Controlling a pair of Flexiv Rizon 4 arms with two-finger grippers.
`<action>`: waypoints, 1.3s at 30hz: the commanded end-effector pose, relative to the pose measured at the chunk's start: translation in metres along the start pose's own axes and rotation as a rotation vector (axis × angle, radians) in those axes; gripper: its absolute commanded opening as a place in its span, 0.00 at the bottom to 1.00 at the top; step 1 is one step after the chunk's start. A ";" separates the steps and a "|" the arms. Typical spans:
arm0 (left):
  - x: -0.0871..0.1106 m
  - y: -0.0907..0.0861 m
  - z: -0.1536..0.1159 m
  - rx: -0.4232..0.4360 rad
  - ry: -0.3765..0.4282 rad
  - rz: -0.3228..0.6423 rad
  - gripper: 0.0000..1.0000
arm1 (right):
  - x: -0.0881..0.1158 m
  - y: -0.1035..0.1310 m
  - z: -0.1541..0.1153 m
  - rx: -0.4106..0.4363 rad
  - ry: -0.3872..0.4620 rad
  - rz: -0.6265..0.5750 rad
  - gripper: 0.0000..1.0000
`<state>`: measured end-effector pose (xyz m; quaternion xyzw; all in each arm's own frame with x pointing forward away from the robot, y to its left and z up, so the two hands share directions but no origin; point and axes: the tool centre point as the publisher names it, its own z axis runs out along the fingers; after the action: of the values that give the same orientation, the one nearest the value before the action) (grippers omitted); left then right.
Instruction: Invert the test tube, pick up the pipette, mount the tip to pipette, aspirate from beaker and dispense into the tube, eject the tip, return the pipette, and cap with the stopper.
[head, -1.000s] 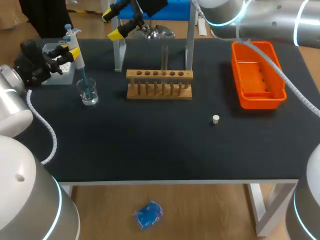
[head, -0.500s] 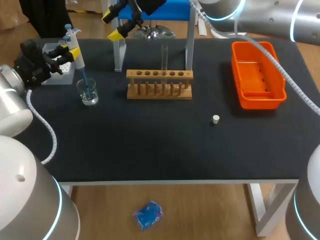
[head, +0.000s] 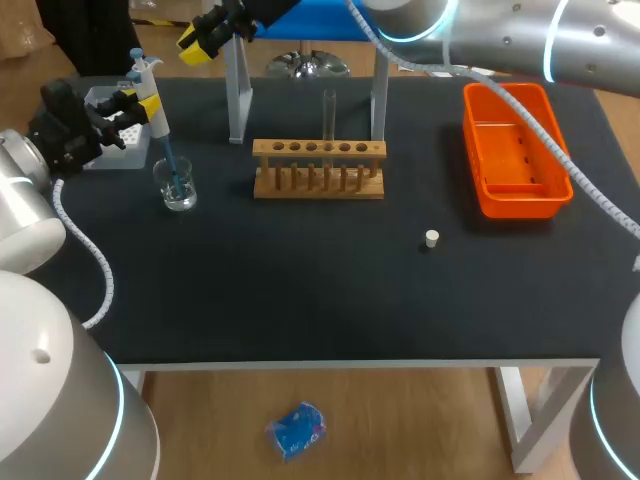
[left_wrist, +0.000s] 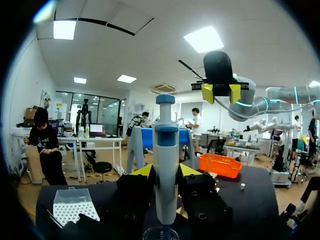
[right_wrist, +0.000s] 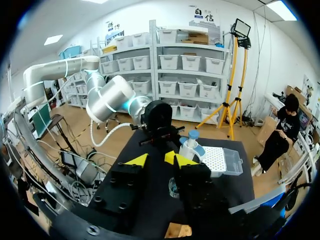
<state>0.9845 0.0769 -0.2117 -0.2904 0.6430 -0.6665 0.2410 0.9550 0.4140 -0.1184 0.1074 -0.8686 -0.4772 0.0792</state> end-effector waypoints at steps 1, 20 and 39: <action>0.000 0.001 0.000 0.003 0.000 0.001 0.00 | -0.014 0.011 0.010 0.007 0.012 -0.010 0.00; 0.000 0.001 0.000 0.003 0.000 0.001 0.00 | -0.038 0.037 0.037 0.000 0.037 -0.069 0.00; 0.000 0.001 0.000 0.003 0.000 0.001 0.00 | -0.054 0.034 0.055 -0.017 0.061 -0.078 0.00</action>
<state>0.9845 0.0769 -0.2117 -0.2904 0.6430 -0.6665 0.2410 0.9834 0.4862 -0.1187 0.1512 -0.8575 -0.4849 0.0819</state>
